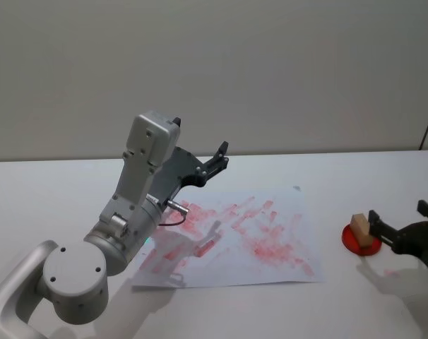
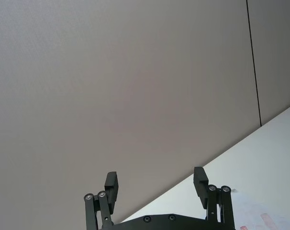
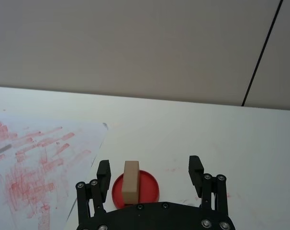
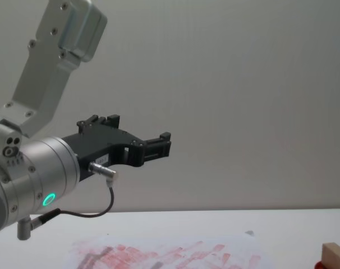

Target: Use the one hand to pick up the stamp and affix it onto the A4 paper.

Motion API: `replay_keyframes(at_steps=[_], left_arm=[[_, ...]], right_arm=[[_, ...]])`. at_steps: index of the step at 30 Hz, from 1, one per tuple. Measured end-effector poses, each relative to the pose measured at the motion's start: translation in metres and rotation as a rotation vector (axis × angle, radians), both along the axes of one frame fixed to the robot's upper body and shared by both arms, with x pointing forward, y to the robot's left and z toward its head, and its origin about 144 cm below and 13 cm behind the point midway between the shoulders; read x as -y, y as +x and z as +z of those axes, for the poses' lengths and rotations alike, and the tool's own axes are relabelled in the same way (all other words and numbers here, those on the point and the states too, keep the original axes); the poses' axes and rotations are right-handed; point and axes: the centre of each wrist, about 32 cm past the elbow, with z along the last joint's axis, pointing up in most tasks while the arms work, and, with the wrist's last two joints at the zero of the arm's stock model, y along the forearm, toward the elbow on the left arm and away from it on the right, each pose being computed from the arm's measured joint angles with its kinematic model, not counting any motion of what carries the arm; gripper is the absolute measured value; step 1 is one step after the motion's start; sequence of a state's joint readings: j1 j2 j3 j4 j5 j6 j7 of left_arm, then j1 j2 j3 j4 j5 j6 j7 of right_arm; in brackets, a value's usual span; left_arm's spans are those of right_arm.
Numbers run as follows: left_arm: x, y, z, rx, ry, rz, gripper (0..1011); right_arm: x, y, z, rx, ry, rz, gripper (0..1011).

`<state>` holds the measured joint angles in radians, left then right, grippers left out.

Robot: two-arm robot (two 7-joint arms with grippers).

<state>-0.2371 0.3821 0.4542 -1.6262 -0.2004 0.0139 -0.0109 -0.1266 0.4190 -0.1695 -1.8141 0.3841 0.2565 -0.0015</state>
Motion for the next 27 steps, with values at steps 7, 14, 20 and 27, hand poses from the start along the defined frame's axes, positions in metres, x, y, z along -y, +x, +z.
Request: replay_keyframes(at_steps=[7, 14, 20, 27], left_arm=[[0.000, 0.000, 0.000, 0.000, 0.000, 0.000, 1001], [0.000, 0.000, 0.000, 0.000, 0.000, 0.000, 1001], [0.000, 0.000, 0.000, 0.000, 0.000, 0.000, 1001], [0.000, 0.000, 0.000, 0.000, 0.000, 0.000, 1001]], right_arm=[[-0.004, 0.009, -0.003, -0.048, -0.012, 0.022, 1001], [-0.012, 0.017, -0.007, -0.098, -0.029, 0.035, 1001], [-0.017, 0.022, -0.009, -0.124, -0.047, 0.034, 1001], [-0.022, 0.028, -0.011, -0.142, -0.070, 0.023, 1001]])
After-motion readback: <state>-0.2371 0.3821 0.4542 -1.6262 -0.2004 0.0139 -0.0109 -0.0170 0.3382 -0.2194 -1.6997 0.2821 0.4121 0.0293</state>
